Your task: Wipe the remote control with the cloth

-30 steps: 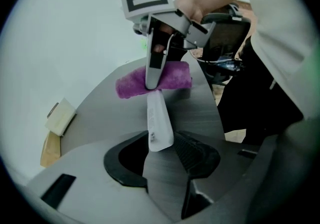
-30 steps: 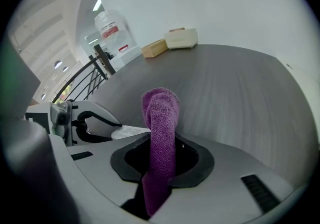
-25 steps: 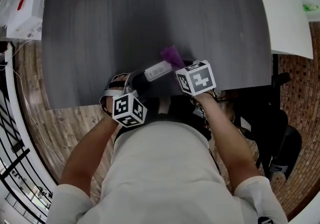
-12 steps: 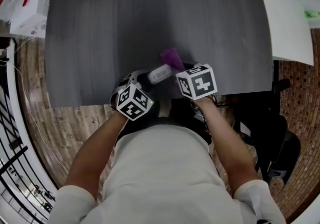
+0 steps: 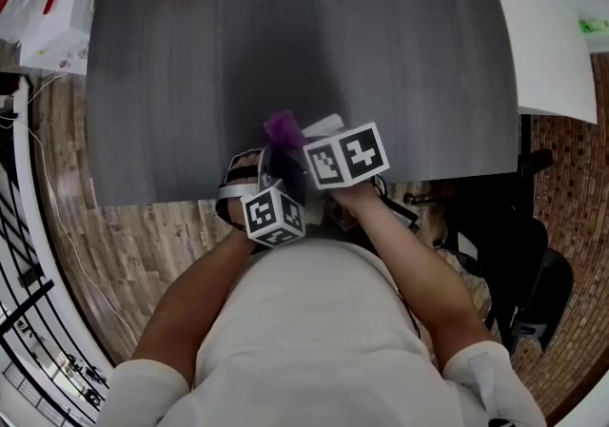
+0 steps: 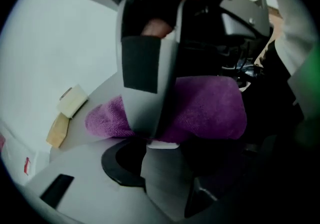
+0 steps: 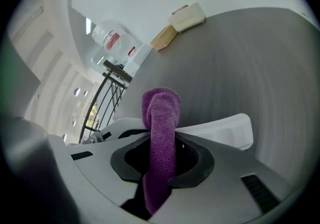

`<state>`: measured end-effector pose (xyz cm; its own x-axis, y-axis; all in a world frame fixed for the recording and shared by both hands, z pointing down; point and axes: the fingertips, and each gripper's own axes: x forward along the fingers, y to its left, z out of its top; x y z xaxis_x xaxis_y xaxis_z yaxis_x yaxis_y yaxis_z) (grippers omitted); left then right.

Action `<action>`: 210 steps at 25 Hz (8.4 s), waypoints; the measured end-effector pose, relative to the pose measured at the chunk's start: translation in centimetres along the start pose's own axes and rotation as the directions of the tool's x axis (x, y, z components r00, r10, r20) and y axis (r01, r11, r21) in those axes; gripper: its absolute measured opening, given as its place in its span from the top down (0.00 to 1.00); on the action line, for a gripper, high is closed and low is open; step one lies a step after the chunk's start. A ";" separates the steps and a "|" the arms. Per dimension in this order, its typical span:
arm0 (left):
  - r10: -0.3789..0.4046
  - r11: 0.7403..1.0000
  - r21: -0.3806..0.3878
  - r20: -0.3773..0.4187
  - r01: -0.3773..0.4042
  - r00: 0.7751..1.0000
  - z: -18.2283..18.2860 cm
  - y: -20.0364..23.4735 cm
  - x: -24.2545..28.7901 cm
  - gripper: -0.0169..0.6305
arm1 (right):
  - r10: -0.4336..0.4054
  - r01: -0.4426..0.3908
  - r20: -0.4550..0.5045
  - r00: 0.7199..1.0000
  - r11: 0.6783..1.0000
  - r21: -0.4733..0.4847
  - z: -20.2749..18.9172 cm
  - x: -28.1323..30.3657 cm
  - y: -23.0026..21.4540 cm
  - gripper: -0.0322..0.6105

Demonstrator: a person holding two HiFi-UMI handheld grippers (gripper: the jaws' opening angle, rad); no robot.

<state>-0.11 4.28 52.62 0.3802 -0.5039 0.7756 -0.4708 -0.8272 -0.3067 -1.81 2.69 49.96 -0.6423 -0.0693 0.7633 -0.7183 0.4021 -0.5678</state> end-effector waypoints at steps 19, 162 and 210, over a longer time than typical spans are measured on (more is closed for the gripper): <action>0.003 1.000 0.003 -0.009 -0.003 1.000 0.0 0.1 0.2 0.65 | -0.302 0.290 -0.027 0.953 0.935 -0.206 0.3 -3.1 -6.4 0.82; -0.365 0.375 -0.720 0.465 0.584 0.807 0.6 2.3 -0.4 0.76 | -0.218 0.325 0.242 0.946 0.669 -0.668 1.4 -2.2 -5.1 0.56; -0.123 -0.065 -0.627 0.777 0.776 0.617 2.8 6.2 -1.9 0.65 | 0.538 -0.628 0.348 0.768 0.739 0.243 0.6 -1.5 0.8 0.60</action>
<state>-1.59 -0.58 47.67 0.9113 -0.4023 0.0878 -0.1735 -0.1817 0.9679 -1.55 2.62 48.15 -0.9727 -0.1541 0.1733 -0.1924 0.1191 -0.9741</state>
